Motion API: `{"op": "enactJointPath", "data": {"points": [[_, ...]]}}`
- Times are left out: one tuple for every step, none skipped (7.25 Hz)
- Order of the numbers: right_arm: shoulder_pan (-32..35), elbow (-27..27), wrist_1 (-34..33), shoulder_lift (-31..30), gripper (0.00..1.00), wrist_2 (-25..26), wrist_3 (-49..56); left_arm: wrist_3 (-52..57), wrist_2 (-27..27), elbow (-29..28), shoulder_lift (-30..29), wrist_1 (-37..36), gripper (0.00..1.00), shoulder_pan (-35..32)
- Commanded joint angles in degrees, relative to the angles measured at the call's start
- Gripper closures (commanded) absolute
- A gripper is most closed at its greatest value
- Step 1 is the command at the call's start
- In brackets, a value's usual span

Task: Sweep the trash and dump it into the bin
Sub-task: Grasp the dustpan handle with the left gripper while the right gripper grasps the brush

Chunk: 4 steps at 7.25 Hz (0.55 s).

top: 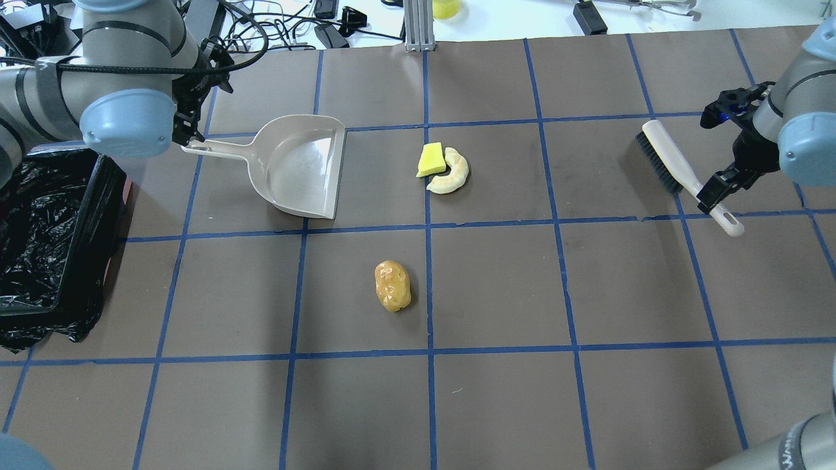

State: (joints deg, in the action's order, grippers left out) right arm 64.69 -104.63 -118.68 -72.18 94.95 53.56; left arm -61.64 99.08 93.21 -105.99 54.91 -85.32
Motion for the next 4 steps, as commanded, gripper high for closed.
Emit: {"op": "enactJointPath", "data": {"points": [[0.00,-1.89,-0.50,0.55,0.01,0.33,0.23,-2.77,3.30,-2.06,-4.38,-0.68,0.00,1.37],[0.00,-1.90,-0.85,0.55,0.06,1.11,0.23,-3.22,3.14,-2.77,-6.23,-1.12,0.00,2.51],[0.00,-1.90,-1.03,0.55,0.14,1.20,0.14,-8.44,2.87,-2.86,-7.99,-2.52,0.00,2.52],[0.00,-1.90,-1.20,0.63,0.23,1.21,0.14,-12.76,2.70,-2.69,-9.40,-2.53,0.01,2.52]]}}
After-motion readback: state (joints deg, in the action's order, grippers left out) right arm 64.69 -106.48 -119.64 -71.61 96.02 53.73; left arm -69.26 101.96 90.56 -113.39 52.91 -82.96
